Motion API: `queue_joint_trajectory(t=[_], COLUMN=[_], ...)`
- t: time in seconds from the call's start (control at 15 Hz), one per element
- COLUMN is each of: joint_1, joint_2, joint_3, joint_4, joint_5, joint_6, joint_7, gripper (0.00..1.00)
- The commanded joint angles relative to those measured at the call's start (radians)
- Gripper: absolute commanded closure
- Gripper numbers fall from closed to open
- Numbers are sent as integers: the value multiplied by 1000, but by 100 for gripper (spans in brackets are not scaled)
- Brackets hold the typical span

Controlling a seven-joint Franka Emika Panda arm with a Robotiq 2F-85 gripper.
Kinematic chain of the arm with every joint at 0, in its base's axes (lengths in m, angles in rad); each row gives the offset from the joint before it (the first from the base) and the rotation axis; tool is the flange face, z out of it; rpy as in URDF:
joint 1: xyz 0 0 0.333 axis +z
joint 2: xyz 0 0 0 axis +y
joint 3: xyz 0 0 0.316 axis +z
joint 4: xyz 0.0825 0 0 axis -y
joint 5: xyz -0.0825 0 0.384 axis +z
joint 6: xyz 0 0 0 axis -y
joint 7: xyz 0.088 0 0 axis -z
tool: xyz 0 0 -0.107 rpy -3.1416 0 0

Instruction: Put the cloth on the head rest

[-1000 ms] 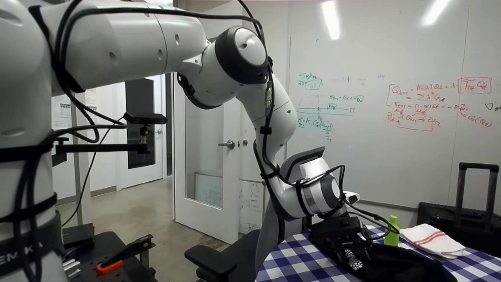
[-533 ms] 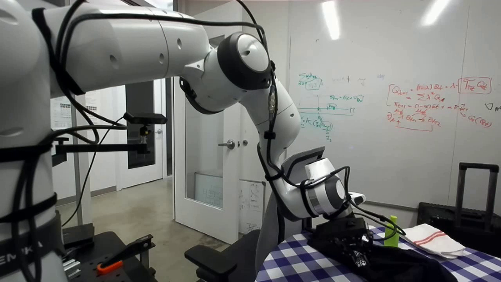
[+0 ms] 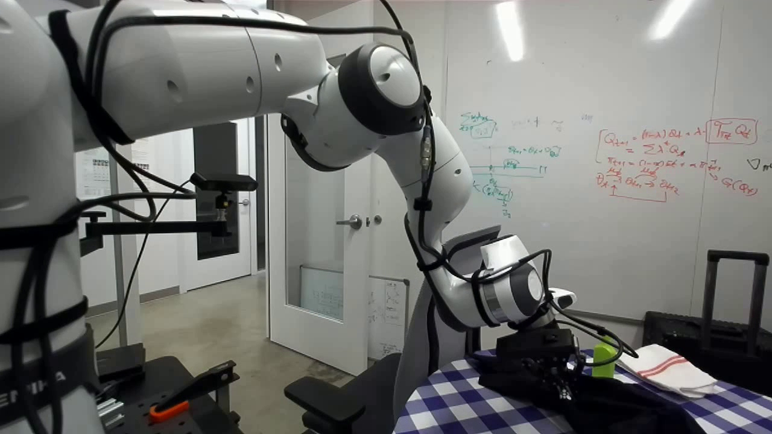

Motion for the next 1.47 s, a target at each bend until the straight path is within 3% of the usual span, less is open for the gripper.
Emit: queue_joint_trajectory(t=[0.0,0.6,1.0,1.27,1.4], joint_1=[-64,-88,-76,-95,-89], joint_2=[-88,-239,-294,-317,-325], joint_3=[71,70,78,120,110], joint_4=[-30,31,59,17,-17], joint_5=[84,229,230,226,202], joint_6=[-62,-162,-206,-231,-268], joint_7=[-45,51,75,19,-8], gripper=[94,95,95,95,95])
